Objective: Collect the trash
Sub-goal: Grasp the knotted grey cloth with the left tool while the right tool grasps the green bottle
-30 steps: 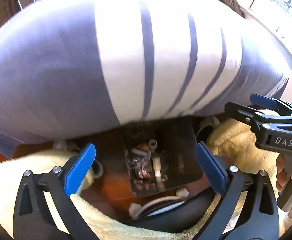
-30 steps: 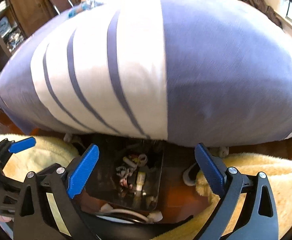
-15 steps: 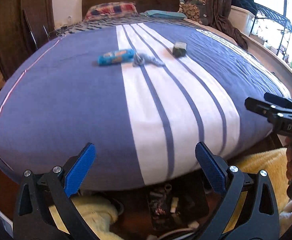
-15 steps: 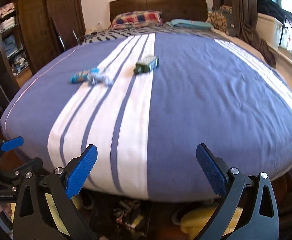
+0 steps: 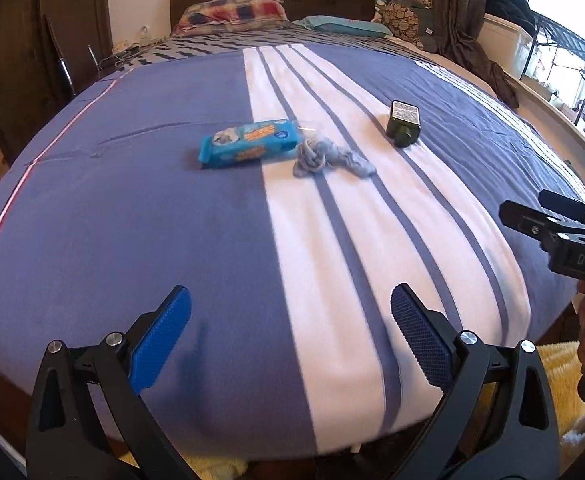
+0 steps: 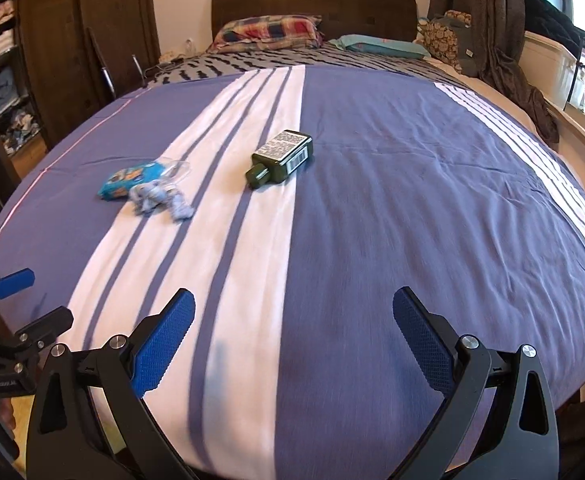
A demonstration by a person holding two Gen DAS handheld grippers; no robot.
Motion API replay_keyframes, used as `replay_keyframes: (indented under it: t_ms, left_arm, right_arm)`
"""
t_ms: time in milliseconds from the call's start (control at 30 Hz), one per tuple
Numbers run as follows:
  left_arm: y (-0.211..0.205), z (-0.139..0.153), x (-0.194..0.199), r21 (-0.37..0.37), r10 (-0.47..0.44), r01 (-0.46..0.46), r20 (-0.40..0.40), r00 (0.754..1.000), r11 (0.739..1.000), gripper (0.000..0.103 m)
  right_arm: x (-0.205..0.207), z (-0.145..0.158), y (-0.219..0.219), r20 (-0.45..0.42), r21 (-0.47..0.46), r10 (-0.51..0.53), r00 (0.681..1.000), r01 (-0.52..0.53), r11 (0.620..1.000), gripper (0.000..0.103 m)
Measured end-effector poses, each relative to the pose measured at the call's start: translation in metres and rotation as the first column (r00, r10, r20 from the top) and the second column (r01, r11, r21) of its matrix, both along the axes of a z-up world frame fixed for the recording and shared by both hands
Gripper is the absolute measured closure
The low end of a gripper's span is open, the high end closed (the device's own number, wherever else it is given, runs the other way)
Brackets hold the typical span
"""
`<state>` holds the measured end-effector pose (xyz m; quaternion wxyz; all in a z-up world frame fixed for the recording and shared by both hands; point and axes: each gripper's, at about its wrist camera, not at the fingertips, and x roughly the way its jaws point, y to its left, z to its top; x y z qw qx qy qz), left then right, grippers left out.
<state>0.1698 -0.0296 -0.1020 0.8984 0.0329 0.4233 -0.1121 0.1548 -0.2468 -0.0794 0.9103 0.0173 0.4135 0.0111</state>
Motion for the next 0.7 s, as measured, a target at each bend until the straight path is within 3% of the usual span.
replay_keyframes:
  t_ms: [333,500,700]
  left_arm:
    - [-0.032,-0.013,0.064,0.022,-0.066,0.067,-0.034,0.997,0.998,0.009]
    - [-0.045,-0.017,0.089,-0.023,-0.109,0.108,-0.058,0.992,0.994,0.022]
    - [-0.055,-0.02,0.116,-0.044,-0.132,0.129,-0.054,0.99,0.991,0.028]
  right_arm:
    - [0.079,-0.004,-0.001,-0.014,0.021,-0.03,0.999,0.03,0.999,0.004]
    - [0.117,-0.011,0.01,-0.036,0.023,-0.027,0.999,0.028,0.999,0.004]
    - [0.155,-0.023,0.017,-0.076,0.04,-0.028,0.997,0.031,0.999,0.007]
